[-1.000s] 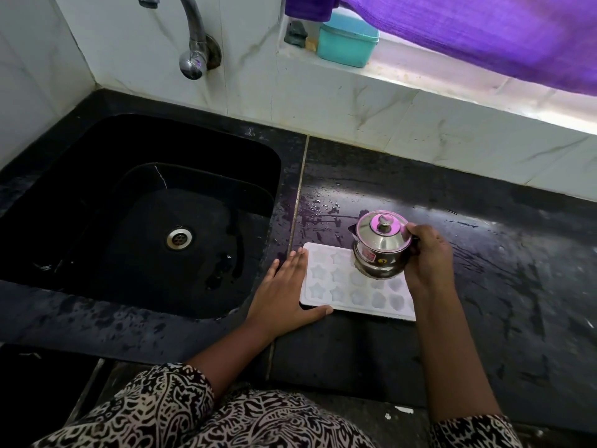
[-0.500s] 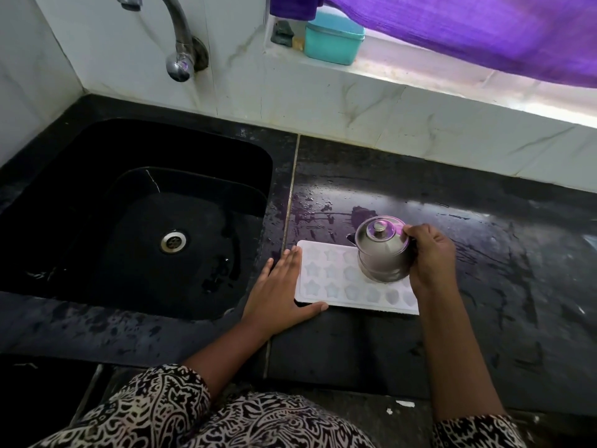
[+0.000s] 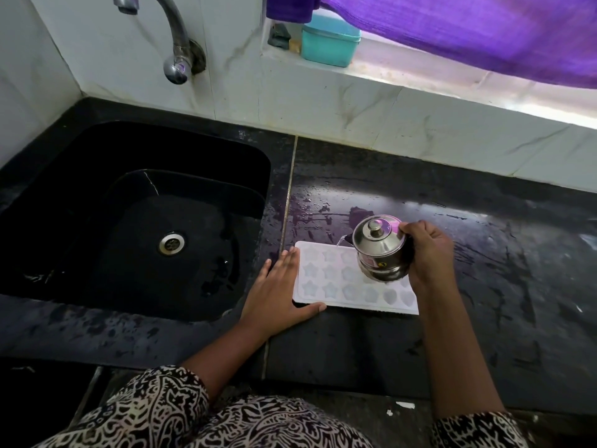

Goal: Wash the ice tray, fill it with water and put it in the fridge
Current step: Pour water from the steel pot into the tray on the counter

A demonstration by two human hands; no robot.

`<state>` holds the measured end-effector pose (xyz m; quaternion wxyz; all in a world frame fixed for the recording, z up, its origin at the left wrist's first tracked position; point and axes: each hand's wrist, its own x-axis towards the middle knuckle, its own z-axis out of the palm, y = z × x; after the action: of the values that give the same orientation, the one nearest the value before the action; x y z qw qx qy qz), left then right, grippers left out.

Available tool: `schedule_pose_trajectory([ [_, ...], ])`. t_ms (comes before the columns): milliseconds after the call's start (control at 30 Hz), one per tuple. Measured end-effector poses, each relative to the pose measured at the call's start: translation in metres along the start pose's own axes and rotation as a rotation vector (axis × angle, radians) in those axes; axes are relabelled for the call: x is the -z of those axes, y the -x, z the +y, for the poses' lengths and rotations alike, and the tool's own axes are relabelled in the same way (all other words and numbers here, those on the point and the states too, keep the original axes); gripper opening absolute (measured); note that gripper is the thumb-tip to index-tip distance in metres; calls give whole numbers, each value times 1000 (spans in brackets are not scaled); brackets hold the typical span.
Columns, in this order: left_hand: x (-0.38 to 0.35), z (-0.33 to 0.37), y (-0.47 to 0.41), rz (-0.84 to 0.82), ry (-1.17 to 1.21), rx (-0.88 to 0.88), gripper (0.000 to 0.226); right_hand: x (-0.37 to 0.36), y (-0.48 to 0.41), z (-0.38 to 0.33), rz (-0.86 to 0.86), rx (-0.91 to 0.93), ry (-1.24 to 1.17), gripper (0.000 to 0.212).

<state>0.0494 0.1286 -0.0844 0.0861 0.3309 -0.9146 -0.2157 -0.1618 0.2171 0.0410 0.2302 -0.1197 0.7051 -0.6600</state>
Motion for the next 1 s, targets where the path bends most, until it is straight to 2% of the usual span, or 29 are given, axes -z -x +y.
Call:
schedule_pose_trajectory([
  [1000, -1, -1, 0, 1, -7, -3, 114, -4, 2, -8, -2, -11, 36, 22],
])
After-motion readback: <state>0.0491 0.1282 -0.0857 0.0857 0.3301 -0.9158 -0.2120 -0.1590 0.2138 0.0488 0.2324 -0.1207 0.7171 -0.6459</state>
